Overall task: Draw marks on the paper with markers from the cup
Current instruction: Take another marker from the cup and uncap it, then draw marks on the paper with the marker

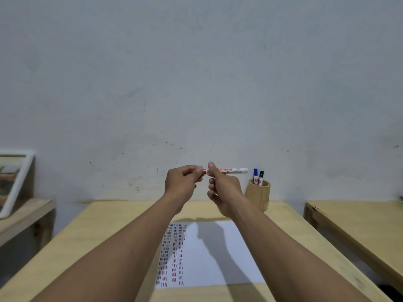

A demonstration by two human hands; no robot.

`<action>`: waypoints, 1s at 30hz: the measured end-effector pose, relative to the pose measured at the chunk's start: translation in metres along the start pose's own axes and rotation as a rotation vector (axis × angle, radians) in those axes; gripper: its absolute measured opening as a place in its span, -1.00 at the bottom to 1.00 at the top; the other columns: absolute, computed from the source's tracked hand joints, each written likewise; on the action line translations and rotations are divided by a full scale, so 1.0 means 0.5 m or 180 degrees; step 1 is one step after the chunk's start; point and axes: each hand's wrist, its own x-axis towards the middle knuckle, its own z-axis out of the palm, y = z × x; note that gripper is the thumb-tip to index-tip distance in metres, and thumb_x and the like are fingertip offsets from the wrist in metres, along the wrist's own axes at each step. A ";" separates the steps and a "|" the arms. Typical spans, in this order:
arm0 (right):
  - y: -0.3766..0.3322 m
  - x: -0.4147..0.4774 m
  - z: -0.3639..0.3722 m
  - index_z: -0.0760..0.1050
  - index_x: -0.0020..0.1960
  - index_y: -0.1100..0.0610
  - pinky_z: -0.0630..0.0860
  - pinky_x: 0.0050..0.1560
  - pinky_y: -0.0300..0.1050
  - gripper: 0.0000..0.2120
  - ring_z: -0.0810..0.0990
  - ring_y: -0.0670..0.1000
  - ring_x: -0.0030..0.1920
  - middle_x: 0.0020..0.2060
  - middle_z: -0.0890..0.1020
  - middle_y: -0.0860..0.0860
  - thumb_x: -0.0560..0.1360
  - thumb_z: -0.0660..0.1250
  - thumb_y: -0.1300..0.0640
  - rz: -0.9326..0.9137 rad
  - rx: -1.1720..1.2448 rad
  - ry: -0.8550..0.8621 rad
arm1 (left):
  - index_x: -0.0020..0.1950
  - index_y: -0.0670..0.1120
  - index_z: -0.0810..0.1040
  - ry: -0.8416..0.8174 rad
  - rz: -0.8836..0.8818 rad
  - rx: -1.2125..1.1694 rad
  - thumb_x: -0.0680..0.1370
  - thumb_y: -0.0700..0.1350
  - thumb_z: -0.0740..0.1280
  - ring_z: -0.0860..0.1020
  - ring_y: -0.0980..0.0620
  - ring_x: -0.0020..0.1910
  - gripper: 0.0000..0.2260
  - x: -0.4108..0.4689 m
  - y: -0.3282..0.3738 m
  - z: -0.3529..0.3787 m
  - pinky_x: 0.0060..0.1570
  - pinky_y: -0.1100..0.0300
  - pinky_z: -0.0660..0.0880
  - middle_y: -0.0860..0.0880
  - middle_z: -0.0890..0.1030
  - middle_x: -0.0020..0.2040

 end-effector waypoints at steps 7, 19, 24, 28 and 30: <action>0.029 0.006 0.057 0.57 -0.14 0.29 0.56 -0.41 -0.34 -0.83 0.52 -0.10 -0.49 -0.42 0.57 0.05 0.60 0.36 0.23 -0.0047 0.0586 -0.0210 | -0.12 -0.11 0.74 0.0169 0.0012 0.0151 0.59 -0.13 0.40 0.72 -0.06 -0.08 -0.85 0.004 -0.005 -0.055 0.04 0.03 0.66 -0.12 0.76 -0.13; 0.129 0.023 0.066 0.59 -0.16 0.22 0.56 -0.35 -0.22 -0.84 0.48 -0.04 -0.41 -0.41 0.52 0.03 0.57 0.38 0.17 -0.0036 -0.0459 -0.0239 | -0.23 -0.06 0.75 0.0421 -0.0091 0.2384 0.45 -0.16 0.50 0.64 -0.06 -0.21 -0.93 -0.006 -0.116 -0.199 -0.24 0.22 0.44 -0.04 0.70 -0.22; 0.164 0.030 0.056 0.59 -0.12 0.26 0.56 -0.37 -0.21 -0.83 0.50 -0.03 -0.41 -0.38 0.54 0.06 0.58 0.37 0.18 -0.0120 -0.0802 -0.0299 | -0.18 -0.04 0.58 0.0282 -0.0208 0.2654 0.57 -0.27 0.32 0.50 0.03 -0.35 -0.81 -0.014 -0.185 -0.211 -0.48 0.41 0.43 -0.04 0.61 -0.22; 0.192 0.033 0.048 0.61 -0.01 0.31 0.59 -0.33 -0.16 -0.80 0.55 -0.03 -0.38 -0.32 0.60 0.07 0.58 0.35 0.16 -0.0282 -0.1264 -0.0271 | -0.10 -0.02 0.68 0.0137 -0.0271 0.2923 0.59 -0.22 0.31 0.53 -0.02 -0.25 -0.82 -0.015 -0.216 -0.214 -0.32 0.26 0.47 -0.09 0.70 -0.12; 0.206 0.034 0.043 0.61 0.01 0.30 0.60 -0.31 -0.14 -0.82 0.58 -0.02 -0.37 -0.30 0.63 0.08 0.57 0.36 0.16 -0.0340 -0.1475 -0.0251 | 0.09 -0.08 0.72 0.0151 -0.0282 0.3004 0.59 -0.19 0.33 0.56 -0.03 -0.18 -0.81 -0.020 -0.220 -0.216 -0.14 0.18 0.48 -0.04 0.72 -0.09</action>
